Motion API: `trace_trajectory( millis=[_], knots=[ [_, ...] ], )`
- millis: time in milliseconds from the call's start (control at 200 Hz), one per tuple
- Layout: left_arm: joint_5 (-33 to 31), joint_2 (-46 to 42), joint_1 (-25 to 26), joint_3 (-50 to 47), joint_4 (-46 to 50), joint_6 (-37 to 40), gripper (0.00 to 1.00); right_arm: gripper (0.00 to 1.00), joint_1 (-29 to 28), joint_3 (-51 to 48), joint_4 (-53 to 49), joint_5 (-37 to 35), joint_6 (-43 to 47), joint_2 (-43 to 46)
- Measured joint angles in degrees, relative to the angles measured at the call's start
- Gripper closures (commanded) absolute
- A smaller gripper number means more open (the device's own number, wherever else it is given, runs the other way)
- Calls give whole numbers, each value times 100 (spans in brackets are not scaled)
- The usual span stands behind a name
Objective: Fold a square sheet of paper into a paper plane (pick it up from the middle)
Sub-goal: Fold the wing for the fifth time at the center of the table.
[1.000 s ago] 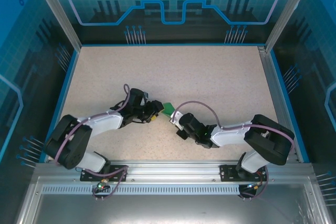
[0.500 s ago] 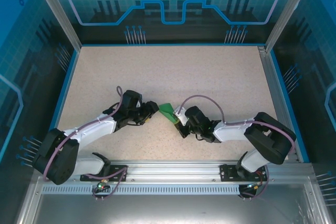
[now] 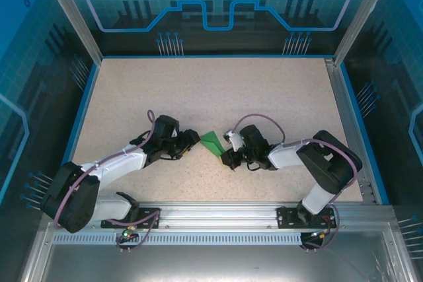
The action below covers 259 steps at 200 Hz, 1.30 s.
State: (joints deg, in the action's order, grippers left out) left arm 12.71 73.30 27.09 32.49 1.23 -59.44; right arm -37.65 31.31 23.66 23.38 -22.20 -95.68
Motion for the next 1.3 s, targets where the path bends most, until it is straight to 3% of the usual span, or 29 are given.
trace_trajectory(
  millis=[485, 1296],
  knots=[
    [26, -101, 177, -57, -192, 109, 38, 99, 667, 516, 0, 1770, -1139, -680],
    [212, 656, 507, -79, -1261, 107, 43, 99, 927, 658, -308, 2208, -2048, -1051]
  ],
)
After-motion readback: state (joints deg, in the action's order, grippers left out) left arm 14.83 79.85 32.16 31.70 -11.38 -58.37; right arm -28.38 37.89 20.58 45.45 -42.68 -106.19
